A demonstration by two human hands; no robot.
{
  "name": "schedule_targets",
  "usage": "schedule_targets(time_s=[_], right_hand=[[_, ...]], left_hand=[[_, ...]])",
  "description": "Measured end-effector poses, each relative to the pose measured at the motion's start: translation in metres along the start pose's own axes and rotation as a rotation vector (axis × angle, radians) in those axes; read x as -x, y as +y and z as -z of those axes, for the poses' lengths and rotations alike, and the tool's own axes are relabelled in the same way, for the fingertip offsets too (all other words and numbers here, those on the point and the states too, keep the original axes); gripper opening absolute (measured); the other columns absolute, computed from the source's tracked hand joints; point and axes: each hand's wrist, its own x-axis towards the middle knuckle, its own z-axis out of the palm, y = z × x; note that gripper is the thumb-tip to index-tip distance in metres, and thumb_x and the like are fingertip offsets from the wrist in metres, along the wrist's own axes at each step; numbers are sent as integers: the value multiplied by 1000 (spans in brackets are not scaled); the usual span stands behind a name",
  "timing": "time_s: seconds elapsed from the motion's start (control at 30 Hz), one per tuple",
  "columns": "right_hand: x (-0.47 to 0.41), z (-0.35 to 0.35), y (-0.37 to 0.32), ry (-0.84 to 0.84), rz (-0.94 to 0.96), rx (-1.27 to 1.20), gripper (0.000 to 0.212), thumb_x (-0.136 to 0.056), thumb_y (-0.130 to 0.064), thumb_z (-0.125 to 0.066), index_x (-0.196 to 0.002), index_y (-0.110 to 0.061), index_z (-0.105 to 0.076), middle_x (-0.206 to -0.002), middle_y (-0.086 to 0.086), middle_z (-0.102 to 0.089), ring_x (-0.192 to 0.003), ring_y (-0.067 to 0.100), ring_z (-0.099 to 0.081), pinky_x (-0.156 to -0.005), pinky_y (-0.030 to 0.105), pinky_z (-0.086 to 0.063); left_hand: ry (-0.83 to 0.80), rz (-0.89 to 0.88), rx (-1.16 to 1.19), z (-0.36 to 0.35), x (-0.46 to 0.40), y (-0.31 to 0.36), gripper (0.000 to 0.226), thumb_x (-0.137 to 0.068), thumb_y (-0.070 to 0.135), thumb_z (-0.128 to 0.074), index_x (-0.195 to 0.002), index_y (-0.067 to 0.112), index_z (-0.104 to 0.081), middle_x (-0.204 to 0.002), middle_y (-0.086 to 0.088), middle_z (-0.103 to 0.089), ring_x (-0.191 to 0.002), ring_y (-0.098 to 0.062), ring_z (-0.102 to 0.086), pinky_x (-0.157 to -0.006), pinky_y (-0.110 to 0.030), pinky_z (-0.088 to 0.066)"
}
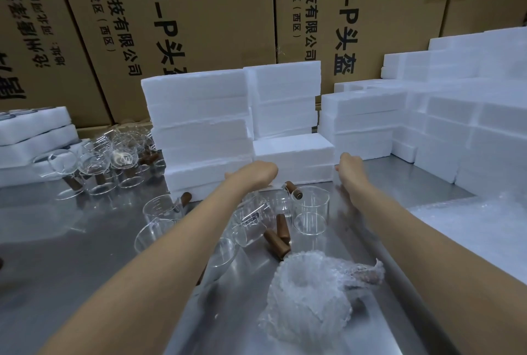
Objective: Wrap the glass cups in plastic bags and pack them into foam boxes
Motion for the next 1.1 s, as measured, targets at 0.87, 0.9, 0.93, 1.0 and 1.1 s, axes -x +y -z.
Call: schedule_targets(time_s=[0.87, 0.9, 0.93, 1.0, 1.1], right_hand=[[-5, 4, -1, 64, -45, -28, 41, -95, -19, -26, -129, -5, -43, -108, 13, -50, -90, 27, -43, -74, 31, -30], [-5, 6, -1, 85, -55, -34, 43, -95, -20, -25, -131, -4, -43, -113, 14, -52, -90, 27, -43, -75, 31, -31], [-6, 8, -1, 105, -66, -45, 44, -94, -21, -25, -132, -5, -43, -113, 14, -52, -90, 28, -44, -76, 32, -33], [-5, 12, -1, 144, -71, -55, 46, -93, -24, -24, -130, -5, -44, -106, 10, -50, -88, 28, -46, -76, 32, -35], [-2, 15, -1, 159, -46, -47, 47, -93, -32, -22, -122, -6, -49, -93, 7, -50, -73, 23, -43, -68, 32, -32]], left_hand=[[-21, 86, 344, 4, 4, -7, 31, -96, 6, -40, -113, 5, -66, -113, 1, -54, -105, -23, -51, -89, -26, -32], [-34, 86, 340, 6, 5, -7, 30, -97, 6, -41, -112, 6, -67, -112, 3, -56, -104, -21, -51, -87, -25, -30], [-30, 85, 344, 7, 4, -8, 29, -97, 6, -42, -105, 8, -70, -109, 6, -59, -100, -18, -53, -83, -23, -32], [-21, 107, 361, 8, 1, -9, 31, -94, 6, -43, -80, 14, -69, -90, 9, -64, -86, -13, -56, -68, -19, -36], [69, 129, 258, 5, -2, -8, 35, -88, 4, -44, -55, 14, -50, -79, -7, -65, -96, -28, -62, -85, -33, -48]])
